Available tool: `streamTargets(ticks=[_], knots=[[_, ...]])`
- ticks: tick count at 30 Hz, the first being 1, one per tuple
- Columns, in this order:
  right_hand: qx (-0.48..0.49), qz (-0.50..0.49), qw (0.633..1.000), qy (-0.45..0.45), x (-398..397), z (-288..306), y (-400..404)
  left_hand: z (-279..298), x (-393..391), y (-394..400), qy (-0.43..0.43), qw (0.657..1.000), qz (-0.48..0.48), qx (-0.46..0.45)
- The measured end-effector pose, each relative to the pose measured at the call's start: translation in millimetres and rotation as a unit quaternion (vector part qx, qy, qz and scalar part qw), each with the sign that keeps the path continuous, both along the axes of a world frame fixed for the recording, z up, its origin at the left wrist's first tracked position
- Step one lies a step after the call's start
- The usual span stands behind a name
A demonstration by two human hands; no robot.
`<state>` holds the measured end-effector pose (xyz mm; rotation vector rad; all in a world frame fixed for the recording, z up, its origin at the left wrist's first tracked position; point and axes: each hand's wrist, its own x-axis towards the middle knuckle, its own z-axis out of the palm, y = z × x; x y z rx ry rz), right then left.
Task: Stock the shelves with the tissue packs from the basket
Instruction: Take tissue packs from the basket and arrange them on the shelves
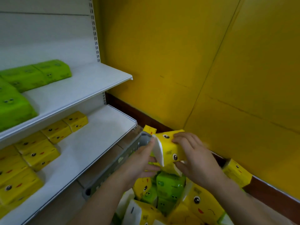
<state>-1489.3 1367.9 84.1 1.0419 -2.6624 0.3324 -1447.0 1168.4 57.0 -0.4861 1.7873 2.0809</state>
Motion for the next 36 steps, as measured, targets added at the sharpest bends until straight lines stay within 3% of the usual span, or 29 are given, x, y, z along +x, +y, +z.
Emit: streamTargets(ticks=[3, 8, 12, 15, 16, 22, 26, 30, 33, 36], knots=[[-0.035, 0.072, 0.996, 0.039, 6.3, -10.4, -20.4, 10.1, 4.9, -13.0, 0.027, 0.994, 0.065, 0.083], [-0.166, 0.139, 0.976, 0.021, 10.8, -9.5, -49.1, 10.7, 20.5, -58.9, 0.083, 0.985, 0.145, 0.049], [-0.313, 0.006, 0.938, -0.152, -2.5, 2.0, -79.8, 15.7, 38.4, -94.0, 0.127, 0.976, 0.177, 0.026], [-0.367, -0.026, 0.84, -0.399, -8.3, 6.8, -125.7, 24.0, 49.3, -110.5, 0.148, 0.959, 0.24, -0.02], [-0.384, -0.019, 0.814, -0.435, -7.6, 9.0, -143.4, 27.3, 52.4, -117.0, 0.15, 0.954, 0.259, -0.028], [-0.403, 0.021, 0.776, -0.485, 1.2, 25.9, -227.1, 49.4, 75.6, -165.7, 0.147, 0.926, 0.34, -0.073], [-0.379, 0.015, 0.777, -0.502, 6.9, 8.1, -268.2, 36.2, 91.3, -186.1, 0.058, 0.929, 0.335, -0.149], [-0.321, -0.017, 0.789, -0.523, 19.7, -36.7, -309.2, -1.1, 102.8, -203.0, -0.03, 0.893, 0.387, -0.227], [-0.257, -0.044, 0.832, -0.49, 23.5, -82.5, -341.4, -39.9, 109.4, -227.4, -0.114, 0.884, 0.277, -0.36], [-0.209, -0.086, 0.848, -0.48, 20.3, -121.9, -378.4, -75.4, 119.6, -263.4, -0.181, 0.835, 0.139, -0.5]])
